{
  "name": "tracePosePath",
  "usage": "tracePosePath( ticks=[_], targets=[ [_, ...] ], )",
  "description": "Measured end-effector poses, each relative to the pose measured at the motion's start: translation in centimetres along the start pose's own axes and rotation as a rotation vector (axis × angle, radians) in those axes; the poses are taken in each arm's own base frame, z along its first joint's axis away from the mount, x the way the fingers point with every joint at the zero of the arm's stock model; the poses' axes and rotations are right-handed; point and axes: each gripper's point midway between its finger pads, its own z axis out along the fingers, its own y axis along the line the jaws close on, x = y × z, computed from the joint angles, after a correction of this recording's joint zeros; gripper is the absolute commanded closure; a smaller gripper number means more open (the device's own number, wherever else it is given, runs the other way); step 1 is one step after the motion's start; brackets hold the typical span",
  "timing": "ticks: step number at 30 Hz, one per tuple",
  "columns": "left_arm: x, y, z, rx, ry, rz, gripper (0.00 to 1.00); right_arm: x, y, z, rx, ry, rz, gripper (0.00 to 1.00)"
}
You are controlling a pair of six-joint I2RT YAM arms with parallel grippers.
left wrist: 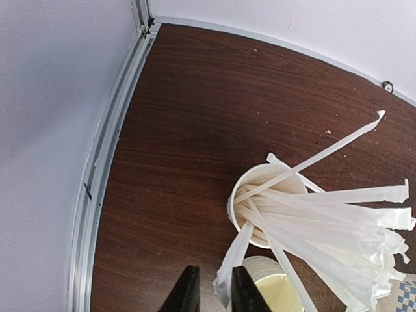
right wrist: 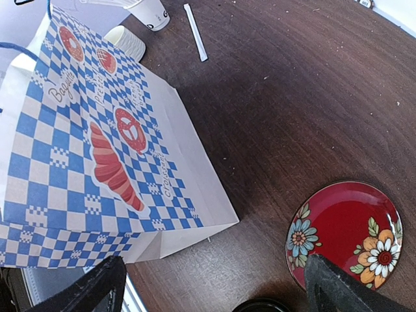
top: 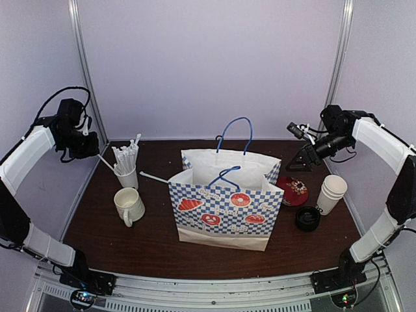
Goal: Pack the takeout coffee
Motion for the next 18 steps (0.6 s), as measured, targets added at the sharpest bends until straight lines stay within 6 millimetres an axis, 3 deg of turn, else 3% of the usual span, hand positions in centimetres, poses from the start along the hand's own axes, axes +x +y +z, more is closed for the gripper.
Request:
tracePosePath(
  ticks=[4,7,12,16,18],
  targets=[
    [0.2,-0.6,0.3,0.031,0.016,-0.001,0.87,0.1,0.0,0.1,-0.001,0.002,0.002,0.01],
    [0.3,-0.9,0.3,0.049,0.022,0.0,1.0,0.1,0.0,0.1,-0.001,0.003,0.003,0.01],
    [0.1,-1.2,-0.1,0.065,0.021,0.004,1.0,0.2,-0.1,0.1,0.002,0.005,0.003,0.0],
    [-1.8,-1.6,-2.5,0.077,-0.021,0.015,1.0,0.2,-0.1,0.1,0.002,0.005,0.003,0.0],
    [-4.3,-2.1,-5.6,0.092,-0.09,0.026,1.0,0.2,-0.1,0.1,0.003,0.006,0.003,0.01]
  ],
)
